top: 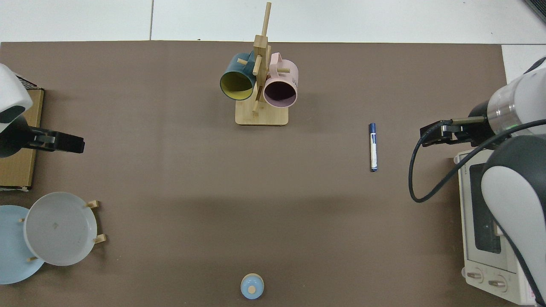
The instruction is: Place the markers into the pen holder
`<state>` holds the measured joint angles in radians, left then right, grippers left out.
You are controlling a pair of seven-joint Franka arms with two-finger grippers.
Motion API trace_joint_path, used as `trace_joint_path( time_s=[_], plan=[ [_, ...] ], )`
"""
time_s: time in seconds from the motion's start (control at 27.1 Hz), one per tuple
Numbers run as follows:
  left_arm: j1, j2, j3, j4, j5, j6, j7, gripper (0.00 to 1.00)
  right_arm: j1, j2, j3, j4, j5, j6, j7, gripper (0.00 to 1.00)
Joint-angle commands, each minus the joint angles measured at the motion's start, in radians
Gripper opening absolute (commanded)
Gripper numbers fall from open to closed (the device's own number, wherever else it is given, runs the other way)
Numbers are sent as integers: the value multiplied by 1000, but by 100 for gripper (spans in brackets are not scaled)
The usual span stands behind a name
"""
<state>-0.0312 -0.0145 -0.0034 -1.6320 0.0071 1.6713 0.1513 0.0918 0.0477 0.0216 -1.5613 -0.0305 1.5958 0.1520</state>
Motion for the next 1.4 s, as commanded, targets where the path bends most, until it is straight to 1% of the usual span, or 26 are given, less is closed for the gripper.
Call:
trace_joint_path(
  time_s=[0.0,0.59,0.74,0.89,0.96,1.07,1.11,1.22,1.36],
  plan=[
    [10,-16,-4,-20,13,5,14,100,-32,-25,14,-31,9,3,-29,100],
    [10,-18,-1,-20,13,1,10,100,-34,-20,14,-29,9,36,-29,100],
    [10,-18,-1,-20,13,-4,4,100,-27,-25,14,-32,9,4,-31,100],
    [10,-19,-1,-20,13,-4,10,100,-18,-25,21,-29,11,-2,-28,100],
    [10,-19,-1,-22,13,-4,7,100,-17,-29,26,-29,27,0,1,100],
    [10,-19,-1,-25,11,-4,7,100,-21,-20,26,-25,73,22,34,100],
    [10,-22,-1,-29,11,-4,7,100,-26,-14,26,-23,78,32,34,100],
    [10,-24,-1,-34,11,-4,4,100,-23,12,26,-22,66,50,31,100],
    [10,-24,-1,-35,10,-4,8,100,-20,43,26,-19,67,88,18,100]
  ],
)
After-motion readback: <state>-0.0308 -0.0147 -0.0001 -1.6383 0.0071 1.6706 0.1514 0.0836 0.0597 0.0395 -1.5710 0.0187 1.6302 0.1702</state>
